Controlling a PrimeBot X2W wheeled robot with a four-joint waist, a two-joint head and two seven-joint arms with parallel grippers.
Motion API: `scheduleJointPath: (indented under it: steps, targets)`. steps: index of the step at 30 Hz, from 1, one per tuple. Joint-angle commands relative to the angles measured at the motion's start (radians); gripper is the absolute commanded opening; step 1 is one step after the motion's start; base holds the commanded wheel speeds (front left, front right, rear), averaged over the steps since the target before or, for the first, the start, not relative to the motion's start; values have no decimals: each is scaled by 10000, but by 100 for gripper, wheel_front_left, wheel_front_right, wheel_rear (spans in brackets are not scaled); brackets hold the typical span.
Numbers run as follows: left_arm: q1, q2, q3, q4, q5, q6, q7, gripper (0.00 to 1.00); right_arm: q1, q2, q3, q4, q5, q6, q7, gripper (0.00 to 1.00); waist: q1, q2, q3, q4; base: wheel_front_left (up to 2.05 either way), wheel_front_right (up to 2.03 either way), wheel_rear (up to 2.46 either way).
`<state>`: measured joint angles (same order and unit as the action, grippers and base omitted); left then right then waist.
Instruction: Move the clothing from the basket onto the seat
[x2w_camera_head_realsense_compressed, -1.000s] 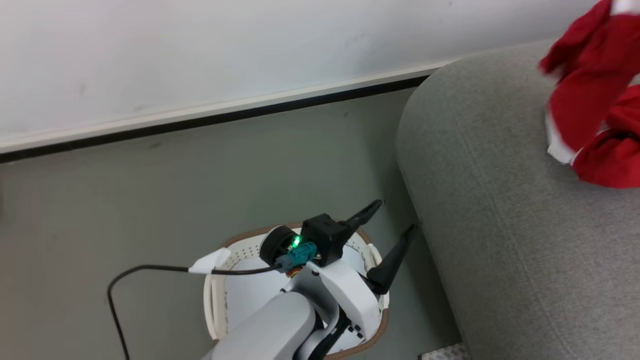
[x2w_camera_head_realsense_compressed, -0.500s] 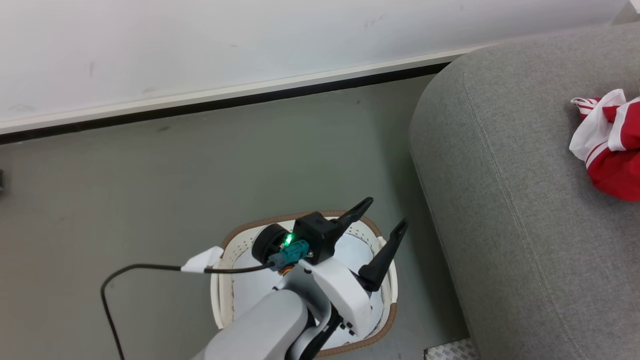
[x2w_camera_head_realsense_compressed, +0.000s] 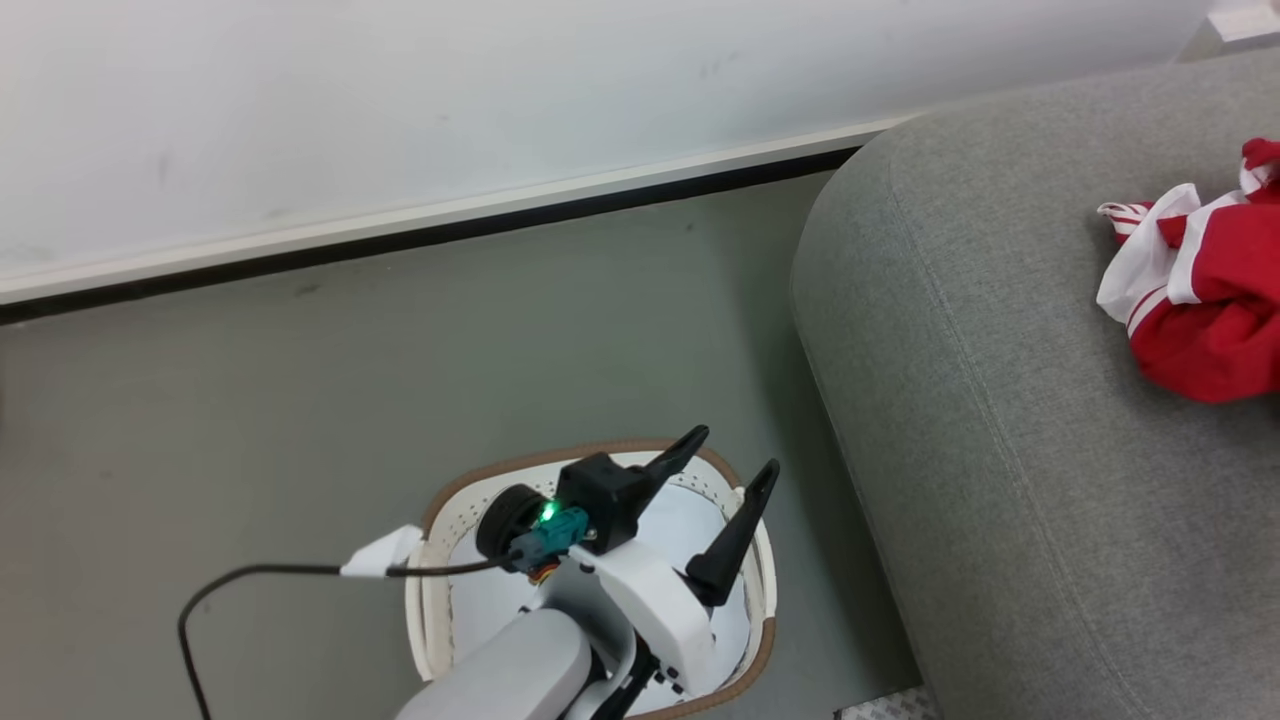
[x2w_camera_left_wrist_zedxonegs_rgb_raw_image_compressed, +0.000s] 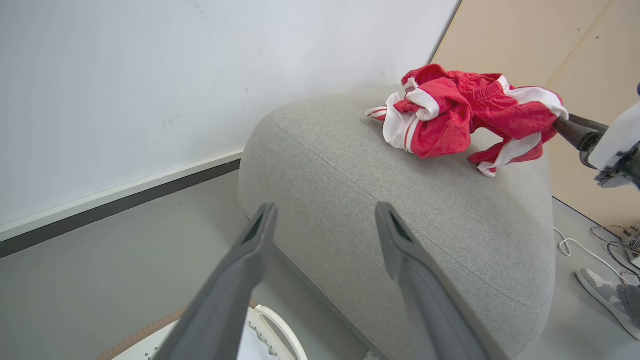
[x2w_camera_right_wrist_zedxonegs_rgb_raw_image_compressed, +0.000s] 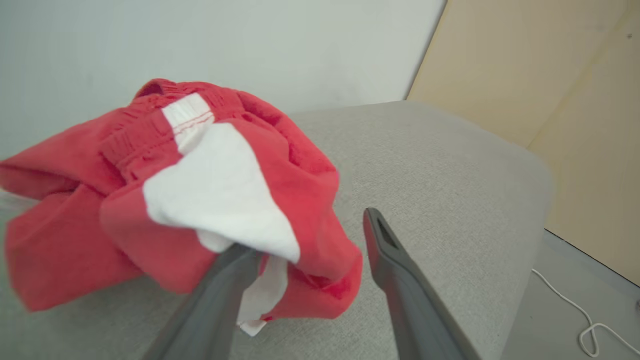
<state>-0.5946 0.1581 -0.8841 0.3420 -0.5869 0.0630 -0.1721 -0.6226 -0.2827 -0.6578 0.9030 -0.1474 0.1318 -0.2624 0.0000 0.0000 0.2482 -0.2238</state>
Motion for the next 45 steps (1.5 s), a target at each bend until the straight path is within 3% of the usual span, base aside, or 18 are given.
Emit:
scheduleJointPath:
  steps: [1,10,20,31,45]
  targets:
    - [156,104,52,26,-56,65,-130,100,333,224,213,-270,-107,-22,-29,100,0,0,-103,-65,0,0,0]
    - [786,161,375,257,-350,352,-565,100,2293,1557,1761,-2919,521,-22,-32,100,0,0,-922,-46,0,0,0]
    - [1562,201,947,313,-370,663,-890,100,3754,2025,3327,-4731,921,-22,-19,100,0,0,-1849,392,0,0,0]
    - [2961,261,2651,64,445,847,-922,100,4551,2225,4693,-5438,1059,-22,-19,100,0,0,-2454,1330,0,0,0]
    - [4410,211,5193,164,1865,286,-923,100,4950,2304,5576,-5388,1450,-23,-20,100,0,0,-2676,2159,0,0,0]
